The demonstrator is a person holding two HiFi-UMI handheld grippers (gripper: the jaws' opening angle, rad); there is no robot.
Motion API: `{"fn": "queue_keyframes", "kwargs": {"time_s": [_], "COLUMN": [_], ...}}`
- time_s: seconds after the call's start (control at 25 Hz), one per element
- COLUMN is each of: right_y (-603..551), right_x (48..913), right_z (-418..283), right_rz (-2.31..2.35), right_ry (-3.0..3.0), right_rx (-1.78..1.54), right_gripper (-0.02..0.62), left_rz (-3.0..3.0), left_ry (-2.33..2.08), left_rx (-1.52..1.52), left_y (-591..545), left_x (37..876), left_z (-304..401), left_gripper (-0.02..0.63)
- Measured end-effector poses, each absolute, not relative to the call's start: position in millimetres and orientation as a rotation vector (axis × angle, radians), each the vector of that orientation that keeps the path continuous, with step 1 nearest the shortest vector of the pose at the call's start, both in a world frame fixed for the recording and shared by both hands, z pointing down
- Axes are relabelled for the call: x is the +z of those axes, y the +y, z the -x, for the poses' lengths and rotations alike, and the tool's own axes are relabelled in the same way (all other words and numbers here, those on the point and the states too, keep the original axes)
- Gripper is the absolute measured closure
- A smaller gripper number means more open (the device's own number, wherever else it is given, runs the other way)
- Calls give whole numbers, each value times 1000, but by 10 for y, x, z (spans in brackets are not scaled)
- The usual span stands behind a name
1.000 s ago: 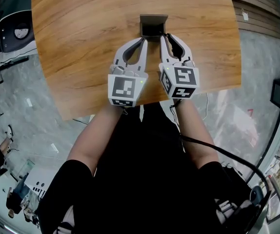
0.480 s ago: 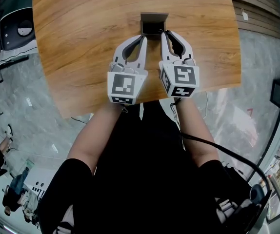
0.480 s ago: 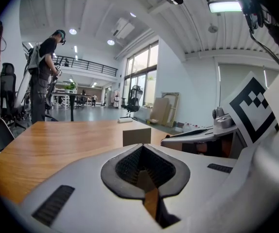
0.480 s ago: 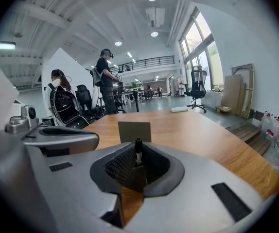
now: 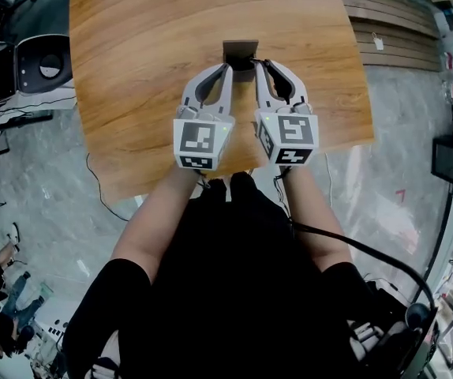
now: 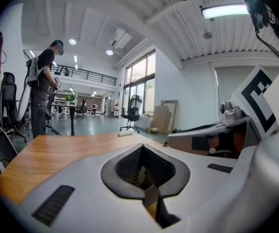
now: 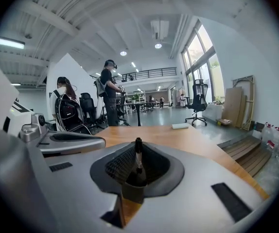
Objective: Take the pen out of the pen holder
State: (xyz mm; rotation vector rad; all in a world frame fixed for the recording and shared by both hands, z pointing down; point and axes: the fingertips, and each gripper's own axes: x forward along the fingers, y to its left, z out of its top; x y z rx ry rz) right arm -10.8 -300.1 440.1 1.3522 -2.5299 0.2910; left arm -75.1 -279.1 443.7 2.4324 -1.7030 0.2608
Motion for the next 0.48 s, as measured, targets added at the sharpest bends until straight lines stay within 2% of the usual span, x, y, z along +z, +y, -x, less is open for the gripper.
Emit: {"fn": "queue_keyframes", "kwargs": {"time_s": [0.48], "right_y": [-2643], "right_x": [3533], "right_z": [91], "right_rz": [-1389], "right_ry": [-2607], "right_rx": [137], "right_gripper": [578], "left_rz": [-2513], "left_ry": [-1771], "left_rx": [167], "left_y": [-2582], "left_x": [3701], "left_z": [751], "left_gripper": [606]}}
